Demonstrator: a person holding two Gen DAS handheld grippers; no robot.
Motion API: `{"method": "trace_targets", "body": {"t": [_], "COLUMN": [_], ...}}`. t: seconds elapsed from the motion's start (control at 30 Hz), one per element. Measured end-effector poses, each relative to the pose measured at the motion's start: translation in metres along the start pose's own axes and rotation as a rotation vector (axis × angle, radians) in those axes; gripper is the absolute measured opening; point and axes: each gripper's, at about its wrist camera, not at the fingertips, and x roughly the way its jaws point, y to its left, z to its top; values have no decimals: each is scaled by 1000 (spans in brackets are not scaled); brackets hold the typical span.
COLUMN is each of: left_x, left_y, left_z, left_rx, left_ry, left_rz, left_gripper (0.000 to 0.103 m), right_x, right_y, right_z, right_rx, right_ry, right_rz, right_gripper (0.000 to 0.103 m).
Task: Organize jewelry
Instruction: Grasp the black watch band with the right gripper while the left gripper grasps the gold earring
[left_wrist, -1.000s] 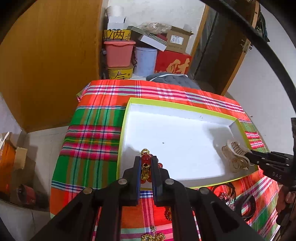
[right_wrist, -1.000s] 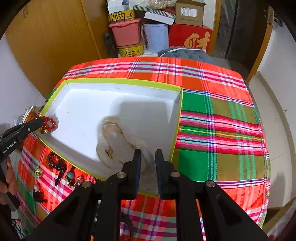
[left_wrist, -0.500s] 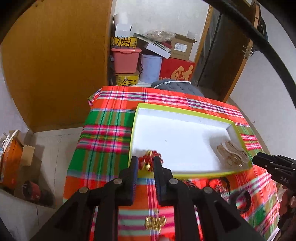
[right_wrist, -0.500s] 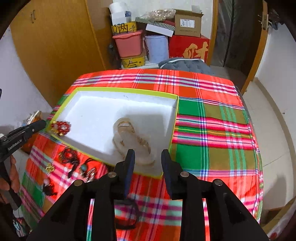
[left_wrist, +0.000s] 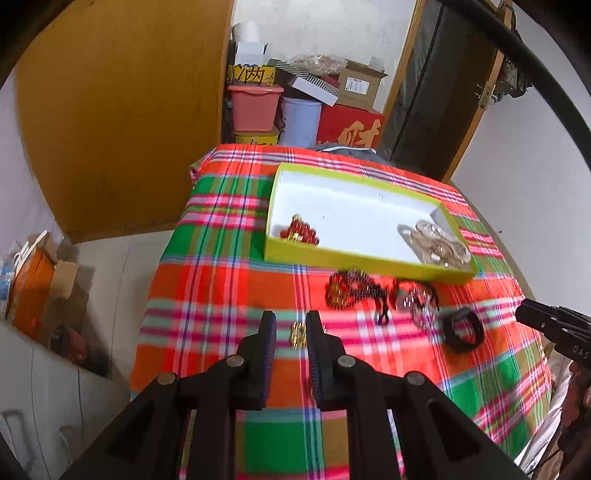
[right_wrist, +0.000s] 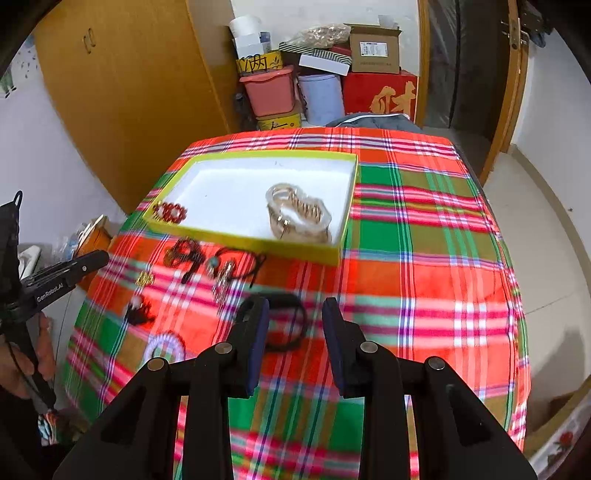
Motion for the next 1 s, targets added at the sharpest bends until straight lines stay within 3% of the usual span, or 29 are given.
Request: {"method": "trace_targets", "body": {"t": [0.07,0.2,0.53,0.8,1.0], "left_x": [-4,-8,0,22,47], "left_y": [2,5,-1,-7,-8], "left_z": [-7,-14,-23,-20,-14], "left_rx": [-1,-12,-6,7,13], "left_ry": [7,10,38,66,96], "left_rz": [0,-9,-43,-60,-50], "left_gripper": [16,36,37,44,44], "right_x": [-3,-2,10,26,42], "right_y": [1,3,8,9,7], "right_z": [-6,-15,-22,-22,-18], "right_rx": [-5,-7,-7,0,9], "right_ry": [6,21,45,70,91], "right_rz": [5,8,24,33,33], "right_gripper": [31,31,31,31,40]}}
